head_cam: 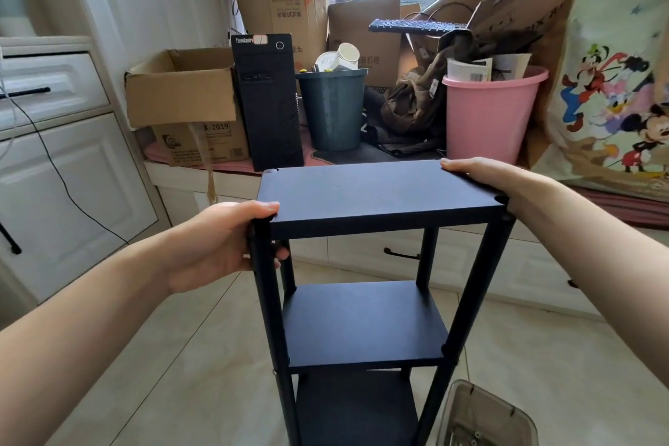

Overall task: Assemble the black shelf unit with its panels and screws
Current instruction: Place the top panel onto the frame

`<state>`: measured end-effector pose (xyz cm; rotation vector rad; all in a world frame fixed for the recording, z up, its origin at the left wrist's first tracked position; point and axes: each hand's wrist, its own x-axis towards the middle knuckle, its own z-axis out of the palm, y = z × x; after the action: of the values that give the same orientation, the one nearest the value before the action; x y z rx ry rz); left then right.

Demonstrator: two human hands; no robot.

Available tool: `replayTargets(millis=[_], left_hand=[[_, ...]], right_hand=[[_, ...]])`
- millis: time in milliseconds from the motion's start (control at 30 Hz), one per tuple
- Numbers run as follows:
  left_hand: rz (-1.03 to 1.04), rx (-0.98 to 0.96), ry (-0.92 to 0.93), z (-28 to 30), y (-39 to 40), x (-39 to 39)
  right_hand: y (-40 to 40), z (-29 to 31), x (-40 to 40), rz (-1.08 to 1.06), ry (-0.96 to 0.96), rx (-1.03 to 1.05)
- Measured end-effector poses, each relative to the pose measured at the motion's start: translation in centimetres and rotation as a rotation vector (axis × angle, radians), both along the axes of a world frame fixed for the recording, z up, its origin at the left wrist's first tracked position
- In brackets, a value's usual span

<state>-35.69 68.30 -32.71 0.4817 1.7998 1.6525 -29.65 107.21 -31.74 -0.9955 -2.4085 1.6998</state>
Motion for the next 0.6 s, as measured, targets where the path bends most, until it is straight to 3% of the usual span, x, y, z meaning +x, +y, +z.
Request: replayTargets(millis=[400,600], left_hand=[[0.183,0.109,0.052,-0.8,1.6,0.6],[0.059,0.092,-0.043,-0.4,1.0,-0.1]], right_hand=[[-1.0,0.5,0.4,-0.077,0.008,-0.113],[-1.0,0.2,0.2,-0.037,0.076,-0.080]])
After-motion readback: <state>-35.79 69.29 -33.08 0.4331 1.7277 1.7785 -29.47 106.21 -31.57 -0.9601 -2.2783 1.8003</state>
